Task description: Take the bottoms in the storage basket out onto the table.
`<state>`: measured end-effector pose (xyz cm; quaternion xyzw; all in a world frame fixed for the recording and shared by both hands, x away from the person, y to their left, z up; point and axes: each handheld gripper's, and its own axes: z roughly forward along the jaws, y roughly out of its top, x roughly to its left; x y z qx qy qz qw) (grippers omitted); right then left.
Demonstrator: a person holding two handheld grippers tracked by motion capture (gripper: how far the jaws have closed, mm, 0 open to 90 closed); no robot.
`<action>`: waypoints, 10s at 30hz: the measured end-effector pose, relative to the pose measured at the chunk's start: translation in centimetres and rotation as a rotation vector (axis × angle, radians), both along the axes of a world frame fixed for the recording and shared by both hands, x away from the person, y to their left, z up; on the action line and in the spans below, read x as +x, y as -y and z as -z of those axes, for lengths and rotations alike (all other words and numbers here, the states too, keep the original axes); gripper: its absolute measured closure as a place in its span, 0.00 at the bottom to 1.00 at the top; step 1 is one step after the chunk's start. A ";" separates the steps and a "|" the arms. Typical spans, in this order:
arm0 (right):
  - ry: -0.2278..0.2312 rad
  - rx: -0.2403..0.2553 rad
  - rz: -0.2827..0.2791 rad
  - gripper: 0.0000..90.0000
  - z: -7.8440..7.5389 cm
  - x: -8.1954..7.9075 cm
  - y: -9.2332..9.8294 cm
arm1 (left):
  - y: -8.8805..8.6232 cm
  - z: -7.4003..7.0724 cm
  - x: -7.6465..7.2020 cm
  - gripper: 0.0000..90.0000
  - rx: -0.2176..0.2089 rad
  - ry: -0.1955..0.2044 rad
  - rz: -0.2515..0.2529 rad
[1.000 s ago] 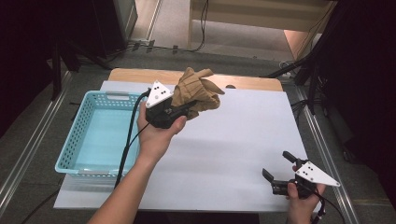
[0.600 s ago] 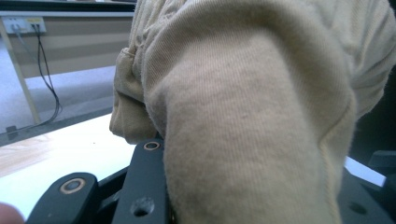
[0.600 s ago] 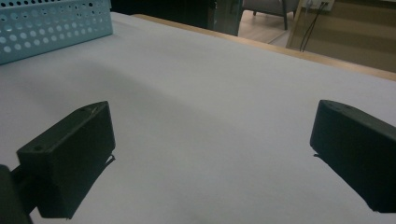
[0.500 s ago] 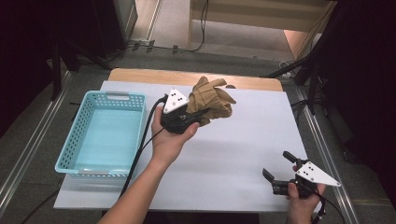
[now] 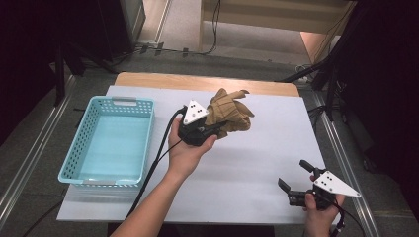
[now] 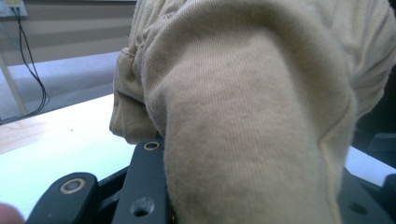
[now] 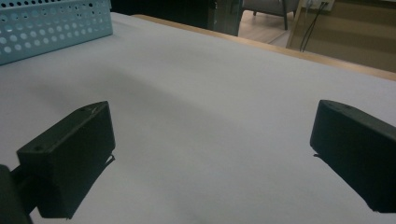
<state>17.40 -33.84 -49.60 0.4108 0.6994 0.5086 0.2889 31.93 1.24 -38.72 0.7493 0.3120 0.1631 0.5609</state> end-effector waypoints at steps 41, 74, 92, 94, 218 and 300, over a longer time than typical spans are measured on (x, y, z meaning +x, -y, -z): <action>-0.005 0.000 -0.002 0.00 0.1 0.1 0.0 | 2.3 6.3 1.8 0.66 0.124 -0.158 0.028; -0.013 0.012 -0.001 0.00 0.2 0.2 0.1 | 3.5 9.4 2.1 0.55 0.254 -0.245 0.051; -0.014 0.012 -0.002 0.00 0.2 0.2 0.1 | 4.2 9.5 1.8 0.40 0.315 -0.254 0.069; -0.014 0.012 -0.002 0.00 0.2 0.2 0.1 | 4.3 9.5 1.7 0.34 0.313 -0.257 0.070; -0.025 0.004 0.009 0.00 0.4 0.3 0.1 | -17.8 3.3 -6.6 0.00 0.106 -0.061 -0.214; -0.033 0.007 0.030 0.00 0.7 0.6 1.1 | -26.6 7.2 -10.1 0.00 0.149 0.039 -0.383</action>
